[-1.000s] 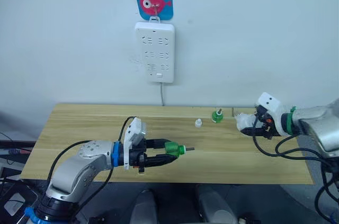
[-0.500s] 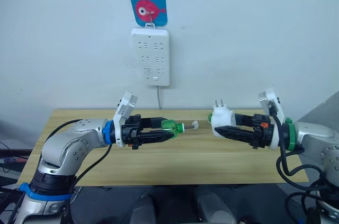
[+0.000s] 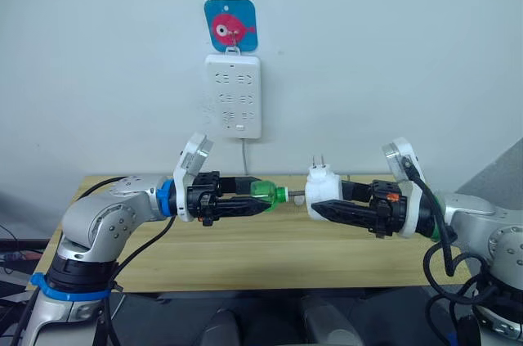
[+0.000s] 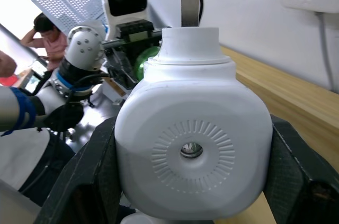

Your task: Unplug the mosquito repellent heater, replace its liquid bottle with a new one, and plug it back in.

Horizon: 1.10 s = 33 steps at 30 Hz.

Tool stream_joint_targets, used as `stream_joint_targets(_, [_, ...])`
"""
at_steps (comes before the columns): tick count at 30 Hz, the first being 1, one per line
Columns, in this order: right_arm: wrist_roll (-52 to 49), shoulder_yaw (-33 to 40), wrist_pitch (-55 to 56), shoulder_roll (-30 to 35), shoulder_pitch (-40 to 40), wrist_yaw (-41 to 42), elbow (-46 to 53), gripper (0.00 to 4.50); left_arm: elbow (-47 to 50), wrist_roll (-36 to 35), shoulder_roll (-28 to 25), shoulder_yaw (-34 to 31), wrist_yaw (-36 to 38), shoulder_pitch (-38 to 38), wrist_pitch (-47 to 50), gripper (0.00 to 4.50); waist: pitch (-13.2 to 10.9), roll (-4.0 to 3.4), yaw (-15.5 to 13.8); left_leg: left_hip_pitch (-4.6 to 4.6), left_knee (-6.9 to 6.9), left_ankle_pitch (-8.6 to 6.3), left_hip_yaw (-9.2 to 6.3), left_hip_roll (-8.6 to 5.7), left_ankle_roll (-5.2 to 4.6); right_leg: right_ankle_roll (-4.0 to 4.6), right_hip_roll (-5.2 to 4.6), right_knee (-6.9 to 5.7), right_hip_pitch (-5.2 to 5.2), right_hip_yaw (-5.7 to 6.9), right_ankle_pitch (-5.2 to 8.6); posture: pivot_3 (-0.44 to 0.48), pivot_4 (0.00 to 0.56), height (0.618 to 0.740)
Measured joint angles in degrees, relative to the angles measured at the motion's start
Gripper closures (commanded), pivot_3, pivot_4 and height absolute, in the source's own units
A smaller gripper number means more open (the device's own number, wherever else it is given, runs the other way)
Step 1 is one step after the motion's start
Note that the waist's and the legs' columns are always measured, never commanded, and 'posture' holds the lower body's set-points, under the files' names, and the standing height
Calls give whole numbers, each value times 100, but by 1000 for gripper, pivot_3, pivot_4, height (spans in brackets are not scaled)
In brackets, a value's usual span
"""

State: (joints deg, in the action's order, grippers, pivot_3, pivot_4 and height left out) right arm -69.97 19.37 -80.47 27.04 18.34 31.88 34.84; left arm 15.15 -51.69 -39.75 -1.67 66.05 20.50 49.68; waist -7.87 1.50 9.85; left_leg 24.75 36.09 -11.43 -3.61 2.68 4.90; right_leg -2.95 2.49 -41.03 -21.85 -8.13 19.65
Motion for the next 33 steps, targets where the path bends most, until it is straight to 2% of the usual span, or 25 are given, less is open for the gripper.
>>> stream_joint_targets(22, [-1674,-774,1147,704,-228,-1418,-294,1512,16,31,30,229,186,155,45,2147,60,-10,10,-6,4,0,-2,1,-1,0,3,0,9,-2,0,-161,51,740])
stream_joint_targets(33, [-2101,-962,1632,1090,-392,-1592,-361,1512,-14,-231,195,112,-51,245,414,2148,61,-9,1,-7,8,0,-4,1,-1,0,3,-1,13,-1,0,-160,54,740])
